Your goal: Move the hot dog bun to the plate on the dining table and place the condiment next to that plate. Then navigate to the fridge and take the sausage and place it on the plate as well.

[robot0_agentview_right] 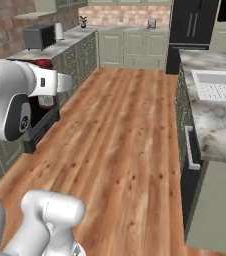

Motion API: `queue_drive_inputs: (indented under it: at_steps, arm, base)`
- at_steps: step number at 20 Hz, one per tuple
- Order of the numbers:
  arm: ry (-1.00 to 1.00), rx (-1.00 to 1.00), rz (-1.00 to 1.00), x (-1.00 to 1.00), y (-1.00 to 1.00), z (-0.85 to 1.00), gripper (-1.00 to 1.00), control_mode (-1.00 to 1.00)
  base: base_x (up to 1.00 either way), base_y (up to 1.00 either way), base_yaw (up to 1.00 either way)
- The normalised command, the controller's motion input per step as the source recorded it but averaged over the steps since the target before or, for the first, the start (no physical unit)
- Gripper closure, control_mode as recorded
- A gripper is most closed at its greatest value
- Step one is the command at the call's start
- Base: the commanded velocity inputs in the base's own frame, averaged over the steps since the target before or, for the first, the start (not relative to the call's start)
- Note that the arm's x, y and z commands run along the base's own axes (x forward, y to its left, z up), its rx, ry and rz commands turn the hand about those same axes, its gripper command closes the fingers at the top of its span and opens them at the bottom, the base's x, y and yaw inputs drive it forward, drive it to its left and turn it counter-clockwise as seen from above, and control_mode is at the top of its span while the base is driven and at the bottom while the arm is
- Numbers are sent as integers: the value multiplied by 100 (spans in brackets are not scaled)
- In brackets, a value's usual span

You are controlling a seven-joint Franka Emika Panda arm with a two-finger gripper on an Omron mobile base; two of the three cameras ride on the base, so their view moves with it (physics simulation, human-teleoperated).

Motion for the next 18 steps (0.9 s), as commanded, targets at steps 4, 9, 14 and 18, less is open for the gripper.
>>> queue_drive_inputs:
  at_steps: [4,9,14,18]
  arm:
    - [0,0,0,0,0,0,100,100]
    - [0,0,0,0,0,0,100,100]
    - [0,0,0,0,0,0,100,100]
    - [0,0,0,0,0,0,100,100]
  base:
    - [-27,-100,-14]
    - [0,-100,-4]
    - [0,-100,-1]
    - [0,-100,0]
